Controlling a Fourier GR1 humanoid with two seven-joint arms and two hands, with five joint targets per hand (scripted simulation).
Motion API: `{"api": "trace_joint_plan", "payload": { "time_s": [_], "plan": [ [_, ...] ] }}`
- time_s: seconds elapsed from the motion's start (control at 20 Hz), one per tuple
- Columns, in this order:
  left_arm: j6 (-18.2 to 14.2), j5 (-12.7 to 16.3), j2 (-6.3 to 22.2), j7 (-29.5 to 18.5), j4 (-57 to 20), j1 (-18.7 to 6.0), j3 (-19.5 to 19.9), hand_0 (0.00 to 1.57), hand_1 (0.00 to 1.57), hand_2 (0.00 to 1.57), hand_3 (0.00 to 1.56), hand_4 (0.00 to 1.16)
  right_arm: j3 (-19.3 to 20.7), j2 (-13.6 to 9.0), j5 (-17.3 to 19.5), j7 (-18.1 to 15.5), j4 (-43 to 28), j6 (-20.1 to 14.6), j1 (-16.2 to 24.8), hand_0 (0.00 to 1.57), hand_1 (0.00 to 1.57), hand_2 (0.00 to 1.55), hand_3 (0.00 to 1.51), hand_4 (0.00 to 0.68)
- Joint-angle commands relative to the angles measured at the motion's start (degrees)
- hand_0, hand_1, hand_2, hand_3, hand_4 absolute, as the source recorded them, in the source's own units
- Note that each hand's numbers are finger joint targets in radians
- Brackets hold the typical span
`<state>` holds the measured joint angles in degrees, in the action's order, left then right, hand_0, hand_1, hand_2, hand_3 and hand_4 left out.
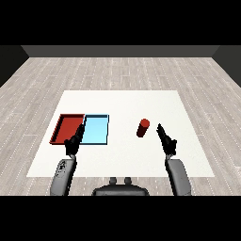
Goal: Pick the red can and put it in the red box
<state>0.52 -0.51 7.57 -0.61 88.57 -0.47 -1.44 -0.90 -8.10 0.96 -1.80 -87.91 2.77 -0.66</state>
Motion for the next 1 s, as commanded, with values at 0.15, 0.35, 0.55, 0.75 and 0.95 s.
{"api": "trace_joint_plan", "payload": {
  "time_s": [0.15, 0.35, 0.55, 0.75, 0.95],
  "plan": [
    [-1.15, -0.48, -1.47, 0.07, 0.86, 0.66, 1.76, 0.00, 0.00, 0.00, 0.00, 0.00, 7.49, -2.46, -3.43, -0.64, 7.69, 2.63, -6.35, 0.00, 0.00, 0.00, 0.00, 0.000],
    [-1.96, 2.37, -3.60, -13.73, 6.05, -1.85, 4.03, 0.00, 0.00, 0.00, 0.00, 0.00, 10.22, -1.29, -11.11, -9.69, 5.62, 7.46, -8.54, 0.00, 0.00, 0.00, 0.00, 0.000],
    [1.13, 5.22, -2.43, -19.58, 2.43, 0.37, 6.85, 0.00, 0.00, 0.00, 0.00, 0.00, 11.72, -2.38, -11.21, -17.67, 12.63, 10.95, -8.99, 0.00, 0.00, 0.00, 0.00, 0.000],
    [-1.03, 1.41, -6.03, -22.03, 0.92, 0.37, 2.64, 0.00, 0.00, 0.00, 0.00, 0.00, 11.83, -3.28, -11.01, -18.03, 13.56, 12.53, -9.23, 0.00, 0.00, 0.00, 0.00, 0.000],
    [0.44, 3.45, -3.67, -17.82, 6.60, 1.39, 4.53, 0.00, 0.00, 0.00, 0.00, 0.00, 12.78, -3.63, -11.65, -16.15, 13.25, 11.50, -10.69, 0.00, 0.00, 0.00, 0.00, 0.000]
  ]
}}
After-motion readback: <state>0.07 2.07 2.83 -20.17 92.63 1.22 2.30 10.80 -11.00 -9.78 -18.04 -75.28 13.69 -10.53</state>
